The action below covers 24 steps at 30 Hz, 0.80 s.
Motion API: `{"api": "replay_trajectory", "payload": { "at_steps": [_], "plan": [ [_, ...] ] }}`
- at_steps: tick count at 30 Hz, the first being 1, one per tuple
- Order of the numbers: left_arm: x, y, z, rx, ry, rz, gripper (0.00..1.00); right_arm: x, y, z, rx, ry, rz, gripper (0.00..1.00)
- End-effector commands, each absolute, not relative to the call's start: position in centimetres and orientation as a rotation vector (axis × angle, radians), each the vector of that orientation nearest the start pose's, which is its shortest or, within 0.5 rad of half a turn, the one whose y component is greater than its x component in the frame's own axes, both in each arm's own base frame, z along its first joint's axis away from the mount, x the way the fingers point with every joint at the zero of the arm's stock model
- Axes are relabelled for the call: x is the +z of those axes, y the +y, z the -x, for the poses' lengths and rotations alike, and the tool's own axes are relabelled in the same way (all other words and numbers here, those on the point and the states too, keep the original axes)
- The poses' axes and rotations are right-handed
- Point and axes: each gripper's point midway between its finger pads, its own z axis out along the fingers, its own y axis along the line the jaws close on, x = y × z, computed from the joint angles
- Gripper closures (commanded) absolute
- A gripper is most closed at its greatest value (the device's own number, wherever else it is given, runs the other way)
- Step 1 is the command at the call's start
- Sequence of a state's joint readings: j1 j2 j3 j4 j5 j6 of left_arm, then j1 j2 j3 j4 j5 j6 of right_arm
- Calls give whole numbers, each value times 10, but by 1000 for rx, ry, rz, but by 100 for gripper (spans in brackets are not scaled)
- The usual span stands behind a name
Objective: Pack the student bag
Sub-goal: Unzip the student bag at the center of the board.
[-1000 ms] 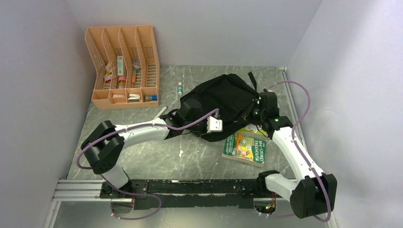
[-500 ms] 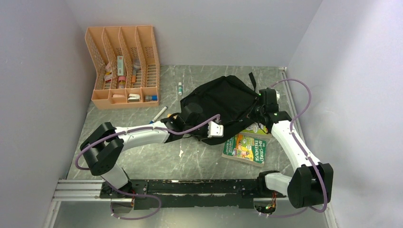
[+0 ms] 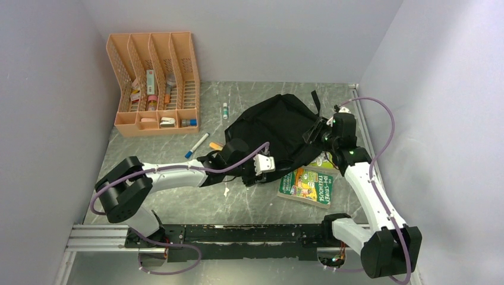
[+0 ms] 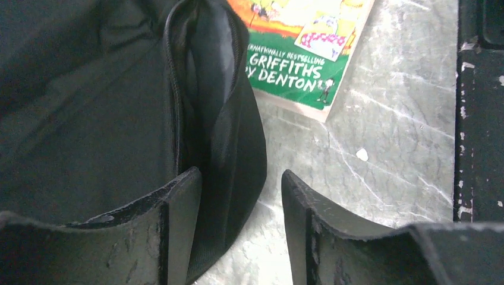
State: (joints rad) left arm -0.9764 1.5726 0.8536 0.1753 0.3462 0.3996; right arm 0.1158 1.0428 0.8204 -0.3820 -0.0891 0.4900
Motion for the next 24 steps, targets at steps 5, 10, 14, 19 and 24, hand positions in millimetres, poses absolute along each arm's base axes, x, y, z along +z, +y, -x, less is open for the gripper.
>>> {"api": "replay_trajectory", "payload": {
  "at_steps": [5, 10, 14, 19, 24],
  "plan": [
    [103, -362, -222, -606, 1672, -1294, 39, 214, 104, -318, 650, 2033, -129, 53],
    [97, -345, -226, -560, 1745, -1185, 38, 224, 131, -314, 776, 1979, 13, 50],
    [91, -332, -227, -538, 1794, -1097, 38, 220, 152, -313, 740, 1992, 101, 50],
    [83, -327, -223, -554, 1821, -1063, 38, 206, 191, -308, 644, 1990, 295, 49],
    [80, -315, -224, -544, 1834, -966, 38, 195, 207, -299, 585, 1959, 479, 46]
  ]
}}
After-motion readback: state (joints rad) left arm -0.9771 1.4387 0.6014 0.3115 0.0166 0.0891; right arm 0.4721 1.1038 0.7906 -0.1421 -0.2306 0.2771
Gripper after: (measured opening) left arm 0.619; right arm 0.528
